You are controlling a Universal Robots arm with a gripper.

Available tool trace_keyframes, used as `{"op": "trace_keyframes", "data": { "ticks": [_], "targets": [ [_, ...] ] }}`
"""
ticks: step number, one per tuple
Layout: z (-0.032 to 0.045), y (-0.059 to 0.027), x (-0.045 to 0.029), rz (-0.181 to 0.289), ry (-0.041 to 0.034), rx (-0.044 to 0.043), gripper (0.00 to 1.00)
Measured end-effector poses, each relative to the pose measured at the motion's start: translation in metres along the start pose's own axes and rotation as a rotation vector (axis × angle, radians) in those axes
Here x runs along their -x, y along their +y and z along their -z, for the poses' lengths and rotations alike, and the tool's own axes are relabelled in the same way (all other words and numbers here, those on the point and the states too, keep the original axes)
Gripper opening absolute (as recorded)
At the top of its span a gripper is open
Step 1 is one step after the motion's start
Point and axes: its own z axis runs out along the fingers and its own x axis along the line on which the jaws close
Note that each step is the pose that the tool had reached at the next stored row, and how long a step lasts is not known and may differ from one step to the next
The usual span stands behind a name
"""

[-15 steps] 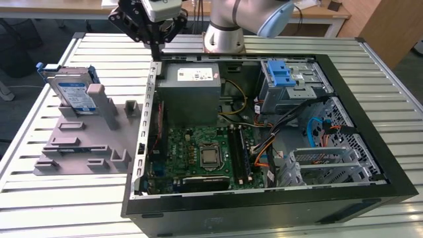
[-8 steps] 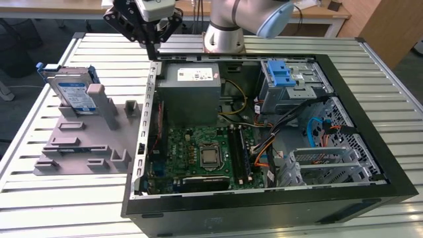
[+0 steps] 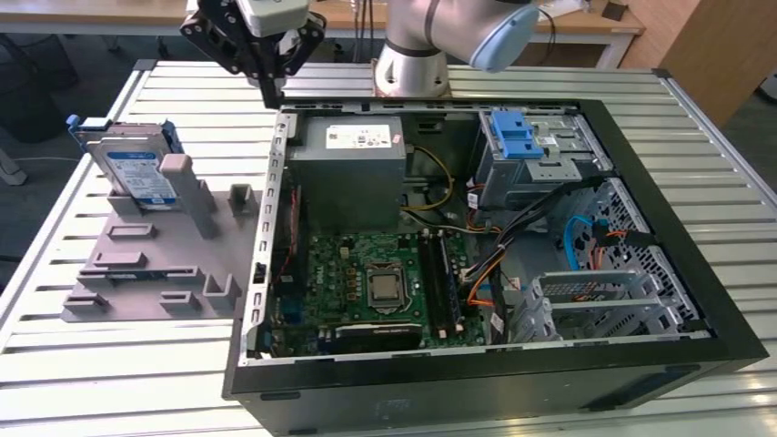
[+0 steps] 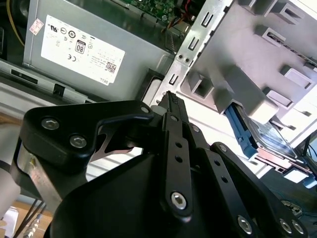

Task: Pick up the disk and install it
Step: 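Reach for the disk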

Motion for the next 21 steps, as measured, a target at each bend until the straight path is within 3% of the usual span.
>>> {"op": "trace_keyframes", "data": {
  "ticks": [21],
  "targets": [
    [-0.0015, 0.0091, -0.0248, 0.0, -0.0001, 0.0, 0.11]
  ]
}}
